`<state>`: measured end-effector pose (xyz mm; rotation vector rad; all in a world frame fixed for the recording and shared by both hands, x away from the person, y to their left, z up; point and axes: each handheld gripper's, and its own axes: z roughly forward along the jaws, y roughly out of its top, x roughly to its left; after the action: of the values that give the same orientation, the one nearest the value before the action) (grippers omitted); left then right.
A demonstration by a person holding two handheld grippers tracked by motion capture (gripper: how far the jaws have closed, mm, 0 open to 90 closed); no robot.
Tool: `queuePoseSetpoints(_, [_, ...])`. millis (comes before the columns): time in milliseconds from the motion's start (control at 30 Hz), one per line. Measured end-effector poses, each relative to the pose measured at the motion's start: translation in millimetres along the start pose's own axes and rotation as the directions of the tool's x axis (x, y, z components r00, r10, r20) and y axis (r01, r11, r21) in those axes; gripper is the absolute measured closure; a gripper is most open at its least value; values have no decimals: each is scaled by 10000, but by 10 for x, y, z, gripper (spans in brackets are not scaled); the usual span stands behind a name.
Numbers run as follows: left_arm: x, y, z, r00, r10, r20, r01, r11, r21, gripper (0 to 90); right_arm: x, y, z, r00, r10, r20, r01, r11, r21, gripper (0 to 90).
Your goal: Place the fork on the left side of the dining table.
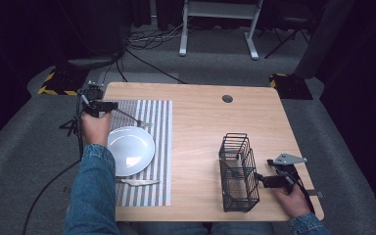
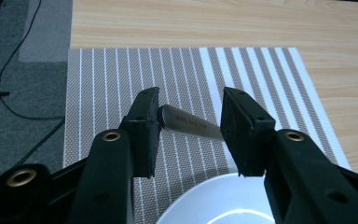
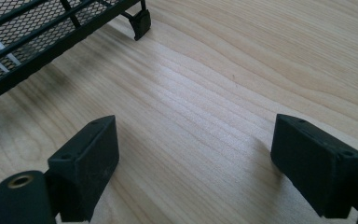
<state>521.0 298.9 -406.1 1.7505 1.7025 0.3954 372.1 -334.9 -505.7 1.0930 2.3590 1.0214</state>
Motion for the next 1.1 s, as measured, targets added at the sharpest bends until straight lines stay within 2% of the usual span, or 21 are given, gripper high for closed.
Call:
queuePoseSetpoints(167, [64,-37,50,9997,-240,-62,242,9992,316,579,0,0,0,10000,3,1,-3,10000,0,153])
queuePoseSetpoints(200, [85,-49,77,9996,-269,-110,274,9983,511,578,0,0,0,10000,1,1,-1,10000,-1,153])
queuePoseSetpoints(433, [146,-96,168,9985,-534,-75,538,9960,720,581,0,0,0,10000,2,1,-2,10000,1,153])
queuePoseSetpoints(600, [167,-121,221,9984,-547,-106,554,9956,750,581,0,0,0,10000,6,-1,-6,10000,0,153])
queuePoseSetpoints(833, [215,-132,295,9969,-781,-63,784,9938,784,579,0,1,1,10000,9,3,-9,10000,-1,153])
queuePoseSetpoints(1100, [261,-145,398,9948,-986,-259,1004,9916,810,559,0,0,1,10000,9,11,-9,10000,-4,153])
